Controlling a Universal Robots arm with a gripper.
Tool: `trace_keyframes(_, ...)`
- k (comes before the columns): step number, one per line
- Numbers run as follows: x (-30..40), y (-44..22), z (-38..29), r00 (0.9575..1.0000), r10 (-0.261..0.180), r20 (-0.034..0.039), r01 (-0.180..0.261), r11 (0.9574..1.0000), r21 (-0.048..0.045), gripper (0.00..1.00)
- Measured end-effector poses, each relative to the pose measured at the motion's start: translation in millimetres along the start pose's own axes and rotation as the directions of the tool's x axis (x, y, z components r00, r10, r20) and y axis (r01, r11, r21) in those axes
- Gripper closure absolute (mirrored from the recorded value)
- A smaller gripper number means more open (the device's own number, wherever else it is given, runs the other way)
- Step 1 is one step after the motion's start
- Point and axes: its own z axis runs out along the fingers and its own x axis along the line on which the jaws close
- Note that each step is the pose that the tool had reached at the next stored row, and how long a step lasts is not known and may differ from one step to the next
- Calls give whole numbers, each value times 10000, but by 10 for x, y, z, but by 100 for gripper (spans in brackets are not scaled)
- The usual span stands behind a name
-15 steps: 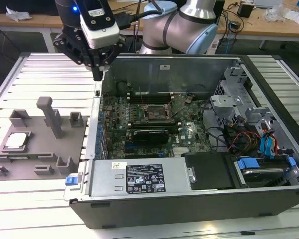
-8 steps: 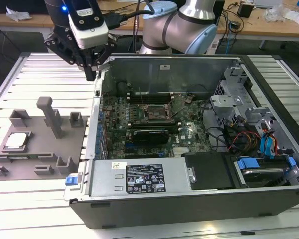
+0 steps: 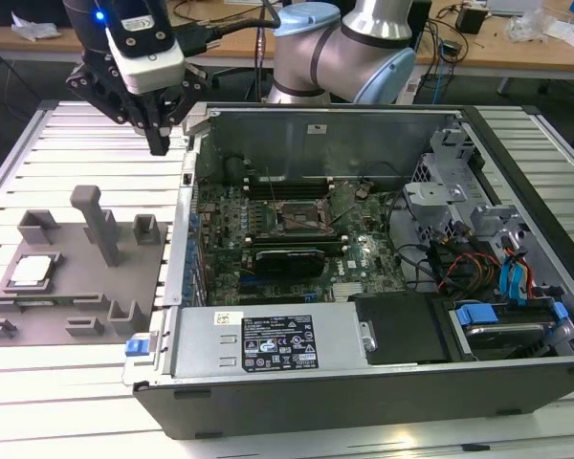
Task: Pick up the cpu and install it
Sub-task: 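Reach for the cpu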
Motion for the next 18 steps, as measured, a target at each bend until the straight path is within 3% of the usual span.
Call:
trace_keyframes(13,387,-30,4,10000,0,13,0,10000,-1,89)
trace_keyframes(18,578,-45,20,10000,0,16,0,10000,-1,89)
